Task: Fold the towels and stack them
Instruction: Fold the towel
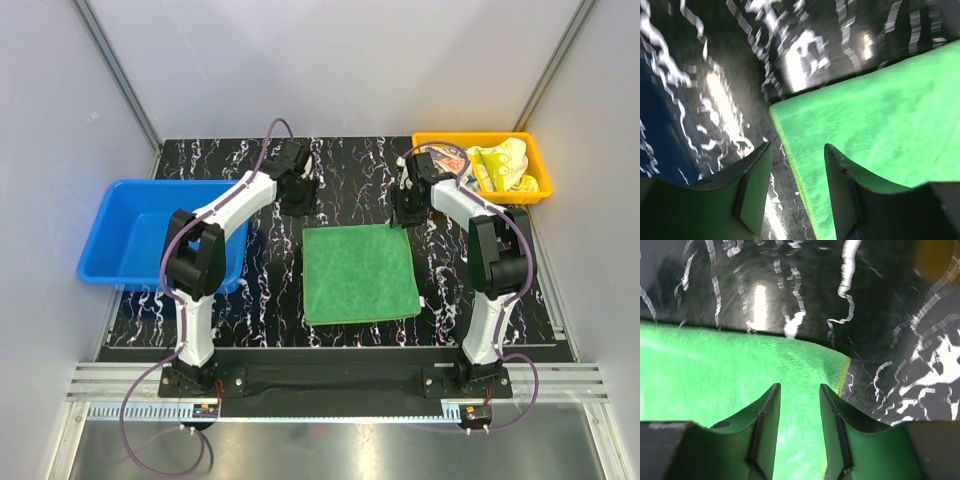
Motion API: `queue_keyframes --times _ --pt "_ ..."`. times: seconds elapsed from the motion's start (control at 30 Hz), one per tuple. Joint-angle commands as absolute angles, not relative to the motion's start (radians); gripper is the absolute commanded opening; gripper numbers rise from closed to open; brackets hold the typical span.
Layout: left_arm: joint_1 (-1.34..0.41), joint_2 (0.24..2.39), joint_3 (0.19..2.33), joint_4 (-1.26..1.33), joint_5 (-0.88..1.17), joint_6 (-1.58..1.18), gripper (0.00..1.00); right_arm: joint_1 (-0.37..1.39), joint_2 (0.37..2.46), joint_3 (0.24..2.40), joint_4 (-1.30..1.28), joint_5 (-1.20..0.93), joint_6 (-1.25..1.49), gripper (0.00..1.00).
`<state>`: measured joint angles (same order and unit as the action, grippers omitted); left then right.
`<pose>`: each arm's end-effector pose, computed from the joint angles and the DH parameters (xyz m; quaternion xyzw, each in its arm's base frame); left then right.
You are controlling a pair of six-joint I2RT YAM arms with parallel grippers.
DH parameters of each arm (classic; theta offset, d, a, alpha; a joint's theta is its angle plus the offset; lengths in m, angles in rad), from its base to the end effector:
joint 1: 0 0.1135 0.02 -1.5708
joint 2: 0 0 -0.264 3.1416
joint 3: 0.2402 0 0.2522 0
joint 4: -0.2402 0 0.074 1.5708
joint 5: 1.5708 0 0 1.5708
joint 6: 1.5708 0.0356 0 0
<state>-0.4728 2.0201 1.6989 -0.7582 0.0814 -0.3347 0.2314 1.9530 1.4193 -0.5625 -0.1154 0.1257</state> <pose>0.3884 -0.2019 0.2344 0.0767 0.9662 -0.1318 0.2080 0.3980 0.0980 0.1882 -0.0648 0.9683 0.0968 0.2210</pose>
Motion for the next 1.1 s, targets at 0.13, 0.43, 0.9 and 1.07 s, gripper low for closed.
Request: queue_keyframes --times 0.13,0.43,0.9,1.07 --pt "-0.440 2.083 1.801 -0.793 0.182 -0.129 0.52 0.178 1.999 1.513 -0.632 -0.359 -0.179 0.50" --pt "-0.416 2.134 1.802 -0.755 0.262 -0.009 0.58 0.147 2.049 1.604 -0.689 -0.428 -0.362 0.51" --pt "-0.414 2.226 1.847 -0.785 0.290 0.097 0.59 0.092 2.194 1.740 -0.839 -0.504 -0.474 0.45" --pt "-0.416 2.255 1.870 -0.790 0.281 0.107 0.58 0.089 2.204 1.759 -0.857 -0.494 -0.486 0.46"
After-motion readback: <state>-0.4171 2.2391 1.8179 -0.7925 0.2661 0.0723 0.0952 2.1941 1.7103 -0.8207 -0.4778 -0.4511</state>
